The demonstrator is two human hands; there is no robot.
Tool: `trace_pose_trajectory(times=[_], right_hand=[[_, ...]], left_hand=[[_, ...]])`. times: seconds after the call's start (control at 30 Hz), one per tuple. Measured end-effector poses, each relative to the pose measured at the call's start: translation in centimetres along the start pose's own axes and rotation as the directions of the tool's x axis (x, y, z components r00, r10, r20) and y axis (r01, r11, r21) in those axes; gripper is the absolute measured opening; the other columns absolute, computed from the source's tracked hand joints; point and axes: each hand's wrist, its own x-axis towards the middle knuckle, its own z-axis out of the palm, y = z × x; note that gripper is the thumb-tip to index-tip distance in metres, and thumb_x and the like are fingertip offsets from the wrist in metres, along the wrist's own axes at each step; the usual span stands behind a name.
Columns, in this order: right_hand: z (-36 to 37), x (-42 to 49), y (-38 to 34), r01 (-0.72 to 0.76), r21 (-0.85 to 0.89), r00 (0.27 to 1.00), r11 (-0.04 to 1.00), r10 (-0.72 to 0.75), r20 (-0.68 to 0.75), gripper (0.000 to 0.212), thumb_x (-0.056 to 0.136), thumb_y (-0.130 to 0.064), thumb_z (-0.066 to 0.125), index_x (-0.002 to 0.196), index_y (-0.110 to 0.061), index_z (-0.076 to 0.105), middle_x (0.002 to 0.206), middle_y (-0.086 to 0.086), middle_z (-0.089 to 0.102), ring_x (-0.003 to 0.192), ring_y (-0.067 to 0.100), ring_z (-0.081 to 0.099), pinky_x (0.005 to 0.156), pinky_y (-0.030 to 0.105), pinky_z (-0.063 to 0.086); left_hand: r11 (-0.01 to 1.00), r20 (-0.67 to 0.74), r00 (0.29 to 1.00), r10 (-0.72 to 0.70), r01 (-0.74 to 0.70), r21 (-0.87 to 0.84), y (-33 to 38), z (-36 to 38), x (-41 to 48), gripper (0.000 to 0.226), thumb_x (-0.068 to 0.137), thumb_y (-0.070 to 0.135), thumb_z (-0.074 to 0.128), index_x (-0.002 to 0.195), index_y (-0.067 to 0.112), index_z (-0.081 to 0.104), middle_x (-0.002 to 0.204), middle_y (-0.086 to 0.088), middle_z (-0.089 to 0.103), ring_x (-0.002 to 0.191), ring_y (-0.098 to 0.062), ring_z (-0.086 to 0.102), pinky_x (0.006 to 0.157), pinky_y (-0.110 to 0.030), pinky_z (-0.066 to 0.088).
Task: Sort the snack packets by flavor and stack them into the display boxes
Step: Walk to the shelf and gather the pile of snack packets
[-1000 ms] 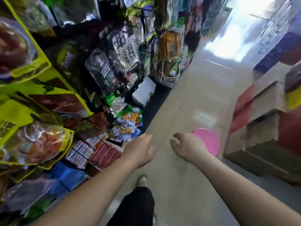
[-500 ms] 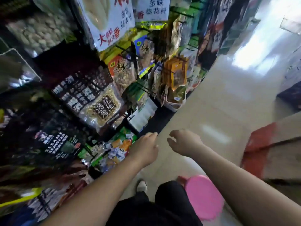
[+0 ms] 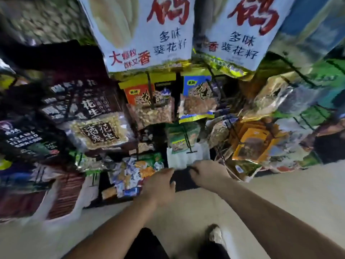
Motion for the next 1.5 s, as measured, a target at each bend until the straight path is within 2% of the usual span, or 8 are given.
trace_pose_trajectory(times=[0.27, 0.47, 0.7, 0.87, 1.07, 1.27, 1.37, 1.5], right_hand=[[6.7, 3.2, 3.1, 0.157, 0.044, 0.977, 0.987, -0.162, 0.139, 0.03, 0.101, -0.045, 0.044, 0.085, -0.023, 0.054, 0.093, 0.0, 0.064, 0.09, 0.026, 0.065, 0.065, 0.033, 0.046], [15.7, 10.8, 4.4, 0.089, 0.031, 0.985, 0.996, -0.093, 0.148, 0.027, 0.096, -0.038, 0.048, 0.11, -0.028, 0.068, 0.114, -0.002, 0.07, 0.107, 0.025, 0.068, 0.074, 0.032, 0.051], [29.6, 21.8, 8.9, 0.075, 0.05, 0.997, 0.996, -0.076, 0.015, 0.018, 0.1, -0.04, 0.046, 0.098, -0.028, 0.059, 0.105, 0.0, 0.069, 0.098, 0.027, 0.065, 0.073, 0.035, 0.049], [38.2, 26.0, 9.9, 0.189, 0.03, 0.981, 0.982, -0.187, -0.051, 0.017, 0.099, -0.045, 0.05, 0.1, -0.032, 0.061, 0.105, -0.007, 0.07, 0.101, 0.023, 0.066, 0.077, 0.035, 0.051], [41.0, 24.2, 7.6, 0.14, -0.098, 0.983, 0.985, -0.15, -0.105, 0.018, 0.099, -0.048, 0.048, 0.094, -0.035, 0.058, 0.103, -0.004, 0.068, 0.1, 0.025, 0.065, 0.078, 0.036, 0.051], [40.3, 21.4, 2.5, 0.126, -0.185, 0.984, 0.975, -0.146, -0.1, 0.028, 0.099, -0.047, 0.047, 0.08, -0.029, 0.057, 0.089, -0.004, 0.065, 0.091, 0.024, 0.064, 0.075, 0.036, 0.055], [40.0, 21.9, 0.7, 0.146, -0.11, 0.977, 0.983, -0.16, -0.141, 0.019, 0.101, -0.045, 0.049, 0.1, -0.033, 0.064, 0.101, -0.002, 0.067, 0.101, 0.026, 0.066, 0.077, 0.036, 0.055], [40.6, 23.6, -0.3, 0.207, 0.051, 0.95, 0.977, -0.189, -0.248, 0.051, 0.1, -0.042, 0.055, 0.149, -0.029, 0.048, 0.14, 0.001, 0.057, 0.119, 0.028, 0.061, 0.092, 0.043, 0.055]], left_hand=[[0.965, -0.016, 0.975, -0.222, 0.217, -0.151, 2.3, 7.0, -0.2, 0.058, 0.104, 0.037, 0.049, 0.16, 0.027, 0.034, 0.161, 0.001, 0.042, 0.142, -0.021, 0.047, 0.11, -0.031, 0.042], [0.963, -0.02, 0.981, -0.194, 0.187, -0.192, -1.0, 14.4, 6.7, 0.048, 0.102, 0.031, 0.052, 0.15, 0.026, 0.045, 0.152, 0.0, 0.051, 0.136, -0.023, 0.052, 0.106, -0.033, 0.045], [0.981, -0.042, 0.985, -0.168, 0.162, -0.109, -12.5, 27.8, 17.8, 0.05, 0.104, 0.033, 0.048, 0.152, 0.021, 0.043, 0.15, -0.005, 0.052, 0.132, -0.027, 0.056, 0.105, -0.043, 0.051], [0.994, -0.14, 0.985, -0.098, 0.103, 0.024, -20.5, 34.8, 21.5, 0.035, 0.103, 0.031, 0.048, 0.134, 0.02, 0.06, 0.125, -0.004, 0.066, 0.108, -0.027, 0.066, 0.076, -0.03, 0.047], [0.983, -0.185, 0.98, -0.076, 0.104, 0.149, -25.0, 37.1, 18.9, 0.037, 0.103, 0.035, 0.048, 0.136, 0.022, 0.059, 0.123, -0.003, 0.068, 0.109, -0.027, 0.066, 0.079, -0.035, 0.05], [0.993, -0.231, 0.971, -0.068, 0.088, 0.077, -27.4, 36.0, 15.6, 0.042, 0.102, 0.038, 0.05, 0.142, 0.026, 0.055, 0.121, -0.003, 0.07, 0.113, -0.026, 0.064, 0.084, -0.035, 0.052], [0.995, -0.257, 0.962, -0.097, 0.103, 0.012, -28.1, 36.0, 15.0, 0.036, 0.101, 0.038, 0.052, 0.134, 0.023, 0.057, 0.121, -0.007, 0.066, 0.109, -0.028, 0.064, 0.078, -0.035, 0.05], [0.986, -0.155, 0.982, -0.107, 0.124, 0.107, -29.5, 35.0, 13.9, 0.043, 0.1, 0.04, 0.053, 0.139, 0.024, 0.053, 0.13, -0.006, 0.061, 0.116, -0.029, 0.061, 0.092, -0.042, 0.055]])
